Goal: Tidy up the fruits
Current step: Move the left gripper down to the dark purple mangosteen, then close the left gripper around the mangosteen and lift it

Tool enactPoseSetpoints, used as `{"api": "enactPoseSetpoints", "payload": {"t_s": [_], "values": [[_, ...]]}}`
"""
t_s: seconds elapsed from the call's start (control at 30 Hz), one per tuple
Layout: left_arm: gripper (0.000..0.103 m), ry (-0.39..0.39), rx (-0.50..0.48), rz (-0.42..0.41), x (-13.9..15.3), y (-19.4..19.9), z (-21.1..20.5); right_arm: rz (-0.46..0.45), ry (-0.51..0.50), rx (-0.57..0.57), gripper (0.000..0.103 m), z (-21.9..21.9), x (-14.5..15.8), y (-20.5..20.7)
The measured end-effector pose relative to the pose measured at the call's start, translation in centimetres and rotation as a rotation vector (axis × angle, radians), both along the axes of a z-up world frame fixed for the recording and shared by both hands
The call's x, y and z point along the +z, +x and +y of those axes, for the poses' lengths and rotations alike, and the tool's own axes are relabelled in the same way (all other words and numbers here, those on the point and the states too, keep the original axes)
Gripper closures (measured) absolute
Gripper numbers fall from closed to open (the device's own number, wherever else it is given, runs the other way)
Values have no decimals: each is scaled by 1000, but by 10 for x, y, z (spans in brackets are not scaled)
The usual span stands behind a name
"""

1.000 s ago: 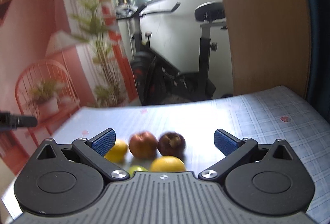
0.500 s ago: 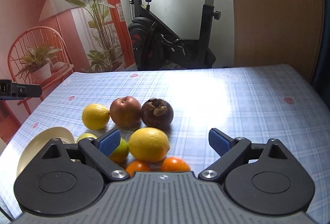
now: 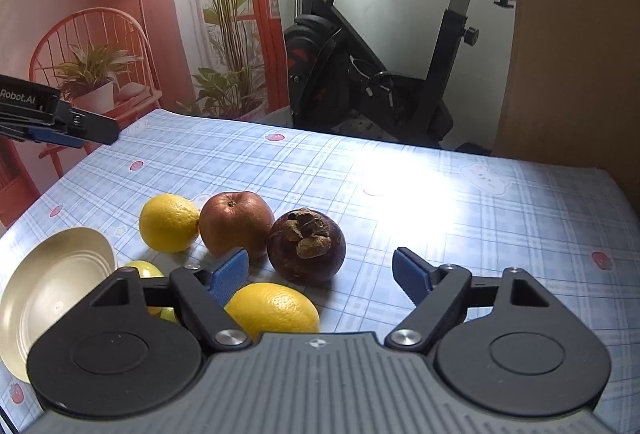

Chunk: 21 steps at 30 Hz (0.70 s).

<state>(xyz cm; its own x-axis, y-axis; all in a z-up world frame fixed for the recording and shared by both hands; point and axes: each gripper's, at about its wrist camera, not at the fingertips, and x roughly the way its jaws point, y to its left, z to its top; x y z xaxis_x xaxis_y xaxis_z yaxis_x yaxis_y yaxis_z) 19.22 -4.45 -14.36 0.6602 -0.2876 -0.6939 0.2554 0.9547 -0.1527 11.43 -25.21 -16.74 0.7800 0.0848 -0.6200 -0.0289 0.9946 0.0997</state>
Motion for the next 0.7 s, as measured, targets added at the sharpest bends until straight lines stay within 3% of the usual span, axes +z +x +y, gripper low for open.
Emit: {"api": "enactPoseSetpoints", "payload": {"t_s": [0.27,0.53,0.7], "values": [[42,-68,-204,124,-23,42,-60,50,48,38,30,-2,-17,23],[43,-102,-298,228,-55,68,-91,77,131,24,39,-11,-31,31],[43,-101,-322,276,-66,82,-102,86,180,24,40,-19,-34,37]]}}
